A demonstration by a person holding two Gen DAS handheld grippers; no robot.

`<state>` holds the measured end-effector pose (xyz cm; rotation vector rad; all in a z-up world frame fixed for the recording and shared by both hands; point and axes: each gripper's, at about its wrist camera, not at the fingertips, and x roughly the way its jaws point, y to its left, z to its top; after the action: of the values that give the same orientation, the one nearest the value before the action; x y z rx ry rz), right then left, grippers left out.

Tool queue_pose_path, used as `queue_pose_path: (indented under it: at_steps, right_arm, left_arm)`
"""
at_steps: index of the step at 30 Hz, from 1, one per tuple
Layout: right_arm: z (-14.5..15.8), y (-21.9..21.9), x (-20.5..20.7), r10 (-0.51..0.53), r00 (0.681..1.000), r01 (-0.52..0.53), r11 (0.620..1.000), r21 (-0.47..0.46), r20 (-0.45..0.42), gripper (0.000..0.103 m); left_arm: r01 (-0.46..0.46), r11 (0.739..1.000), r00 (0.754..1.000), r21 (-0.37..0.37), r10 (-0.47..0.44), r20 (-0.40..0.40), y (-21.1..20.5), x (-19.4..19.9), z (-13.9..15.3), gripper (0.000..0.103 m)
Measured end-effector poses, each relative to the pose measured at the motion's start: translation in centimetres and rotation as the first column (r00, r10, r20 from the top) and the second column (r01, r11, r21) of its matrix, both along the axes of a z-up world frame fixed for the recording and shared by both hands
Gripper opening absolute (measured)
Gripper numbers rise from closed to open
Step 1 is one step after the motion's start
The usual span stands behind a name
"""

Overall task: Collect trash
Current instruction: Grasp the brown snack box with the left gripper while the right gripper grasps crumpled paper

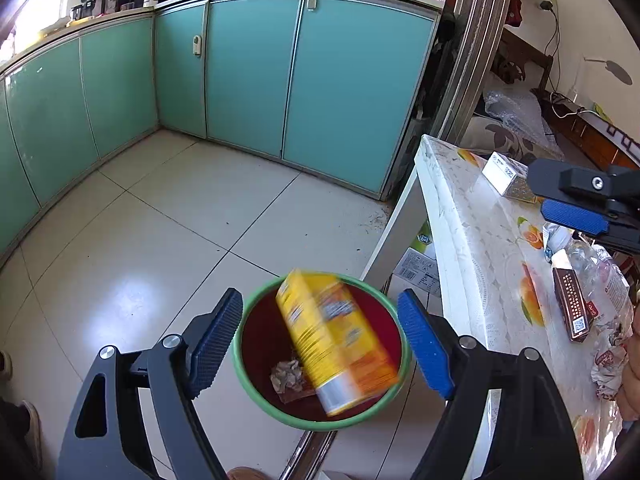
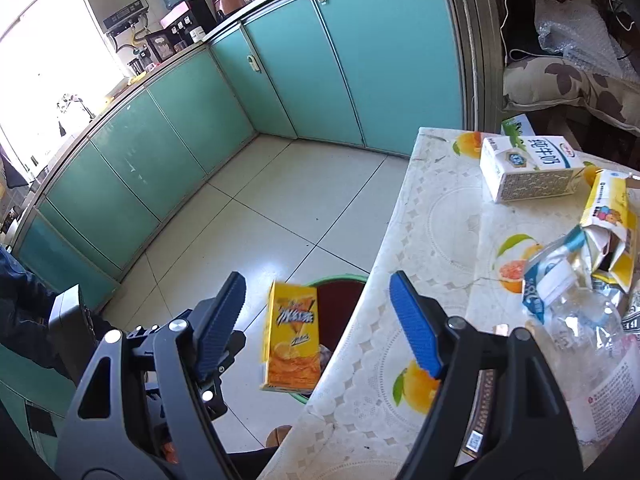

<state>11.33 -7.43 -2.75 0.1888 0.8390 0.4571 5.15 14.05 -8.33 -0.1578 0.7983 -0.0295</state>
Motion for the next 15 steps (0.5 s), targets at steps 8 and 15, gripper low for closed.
queue_pose_path:
  at_steps: [8,15]
  right_arm:
    - [4.1,-4.8,-4.9,-0.039,0.993,0.038,0.999,0.007,0.108,0.076]
    - [6.1,-12.2,-10.3,-0.18,0.952,0.22,0.965,-0.143,0.25,0.079]
  left_arm:
    - [0.041,0.999,0.999,-0.024,-0.04,0.032,-1.1,-0.8,0.9,0.076]
    - [0.085,0.996,0.995,-0.039,-0.083,0.059,-3.6,-1.6,1.8,0.076]
